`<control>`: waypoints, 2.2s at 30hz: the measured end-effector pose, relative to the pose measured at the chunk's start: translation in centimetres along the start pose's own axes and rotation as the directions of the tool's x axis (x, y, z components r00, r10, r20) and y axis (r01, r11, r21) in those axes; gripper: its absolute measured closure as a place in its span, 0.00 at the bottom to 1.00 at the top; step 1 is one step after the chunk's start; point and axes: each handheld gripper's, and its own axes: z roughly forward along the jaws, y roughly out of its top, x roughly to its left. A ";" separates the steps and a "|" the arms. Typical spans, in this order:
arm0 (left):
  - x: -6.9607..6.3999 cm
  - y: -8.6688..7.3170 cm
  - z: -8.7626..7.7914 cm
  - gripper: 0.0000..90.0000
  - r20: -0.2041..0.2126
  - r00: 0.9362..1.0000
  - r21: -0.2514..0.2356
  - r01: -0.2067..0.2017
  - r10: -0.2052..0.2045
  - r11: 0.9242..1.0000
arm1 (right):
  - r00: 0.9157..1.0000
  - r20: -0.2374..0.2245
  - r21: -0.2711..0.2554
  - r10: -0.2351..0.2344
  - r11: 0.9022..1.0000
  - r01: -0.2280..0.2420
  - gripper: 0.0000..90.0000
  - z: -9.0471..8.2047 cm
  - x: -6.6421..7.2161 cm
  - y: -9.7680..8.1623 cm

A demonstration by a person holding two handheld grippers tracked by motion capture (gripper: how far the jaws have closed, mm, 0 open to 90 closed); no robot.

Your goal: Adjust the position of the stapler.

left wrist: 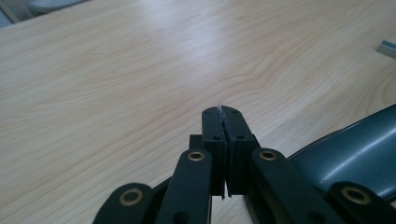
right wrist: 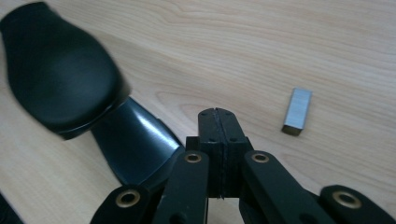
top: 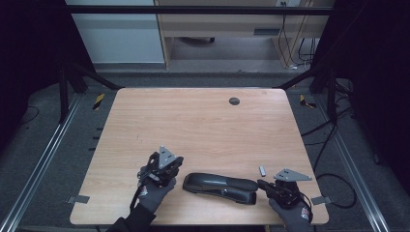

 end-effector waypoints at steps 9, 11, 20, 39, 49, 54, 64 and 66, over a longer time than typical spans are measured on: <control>3.1 -2.8 -3.9 0.98 -0.091 0.994 -0.024 0.054 -0.056 0.998 | 0.998 -0.059 0.006 -0.021 1.000 0.021 1.00 0.0 1.3 -0.7; 3.6 -3.5 -4.5 0.98 -0.105 0.992 -0.018 0.068 -0.069 0.998 | 0.996 -0.079 0.018 -0.029 0.999 0.031 1.00 0.0 1.9 -1.0; 4.8 -6.0 -6.5 0.98 -0.140 0.984 -0.011 0.107 -0.107 0.994 | 0.993 -0.113 0.054 -0.039 0.998 0.045 1.00 0.4 2.6 -1.3; 6.3 -6.8 -6.2 0.97 -0.174 0.972 0.001 0.163 -0.160 0.987 | 0.987 -0.148 0.121 -0.069 0.989 0.087 1.00 0.9 3.7 -1.7; 6.5 -6.8 -6.1 0.97 -0.177 0.970 0.005 0.170 -0.167 0.985 | 0.985 -0.146 0.148 -0.087 0.983 0.108 1.00 1.2 3.9 -1.8; 6.5 -6.8 -6.1 0.97 -0.174 0.971 0.003 0.167 -0.164 0.986 | 0.988 -0.130 0.139 -0.088 0.985 0.106 1.00 1.4 3.6 -1.6; 6.4 -6.7 -6.1 0.97 -0.174 0.972 0.003 0.163 -0.160 0.987 | 0.992 -0.093 0.133 -0.082 0.987 0.095 1.00 1.8 2.9 -1.2; 6.4 -6.7 -6.0 0.97 -0.173 0.972 0.001 0.161 -0.158 0.987 | 0.993 -0.094 0.129 -0.077 0.988 0.089 1.00 1.9 2.9 -1.2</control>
